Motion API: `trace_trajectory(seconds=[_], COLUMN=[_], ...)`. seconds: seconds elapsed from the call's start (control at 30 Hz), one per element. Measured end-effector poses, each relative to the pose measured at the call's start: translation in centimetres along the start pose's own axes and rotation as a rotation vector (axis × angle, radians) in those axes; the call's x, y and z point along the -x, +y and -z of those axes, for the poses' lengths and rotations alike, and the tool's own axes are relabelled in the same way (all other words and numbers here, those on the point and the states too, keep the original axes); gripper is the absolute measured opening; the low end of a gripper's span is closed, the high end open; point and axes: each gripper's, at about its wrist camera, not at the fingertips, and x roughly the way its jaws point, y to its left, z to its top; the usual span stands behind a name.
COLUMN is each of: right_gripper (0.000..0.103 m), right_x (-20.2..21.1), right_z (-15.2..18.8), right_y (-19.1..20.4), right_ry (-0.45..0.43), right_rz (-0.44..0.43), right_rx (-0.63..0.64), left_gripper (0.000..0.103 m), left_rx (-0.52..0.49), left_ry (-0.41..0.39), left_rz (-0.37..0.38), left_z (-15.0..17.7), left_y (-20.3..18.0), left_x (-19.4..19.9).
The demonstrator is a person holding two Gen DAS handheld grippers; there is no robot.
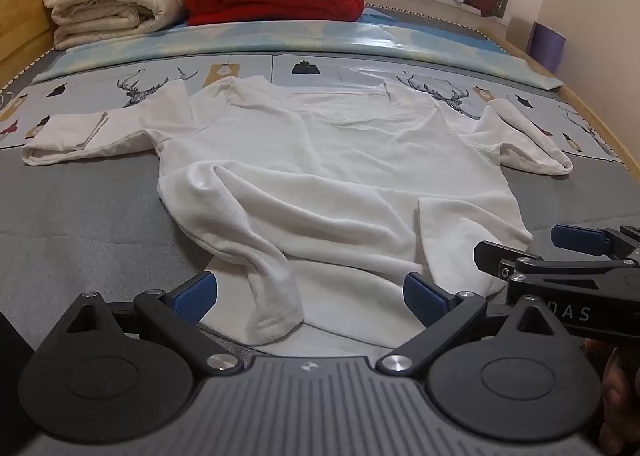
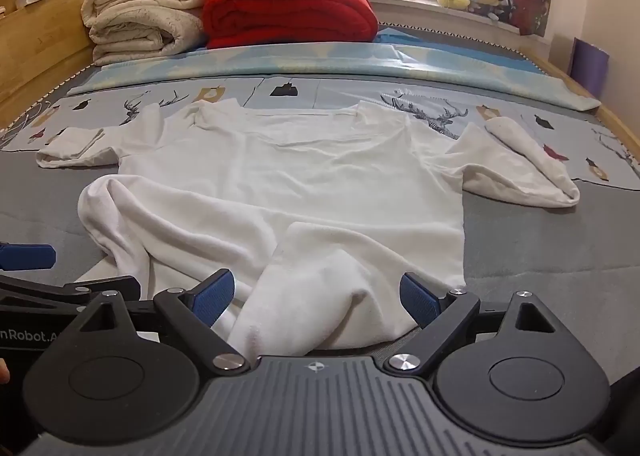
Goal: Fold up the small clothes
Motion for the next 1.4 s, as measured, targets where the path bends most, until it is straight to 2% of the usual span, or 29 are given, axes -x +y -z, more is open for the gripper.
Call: trace_trajectory(seconds=[1.4], right_gripper=[0.091], right_x=[-0.02], right_z=[-0.02], right_y=[0.66], right_ry=[-0.005], right_rz=[0.006], right_rx=[0.012], left_gripper=[0.101], left_rx=[-0.001], left_ry=[-0.015], left_rz=[-0.004], left_z=[0.20], left_y=[0.30], left_x=[-0.10])
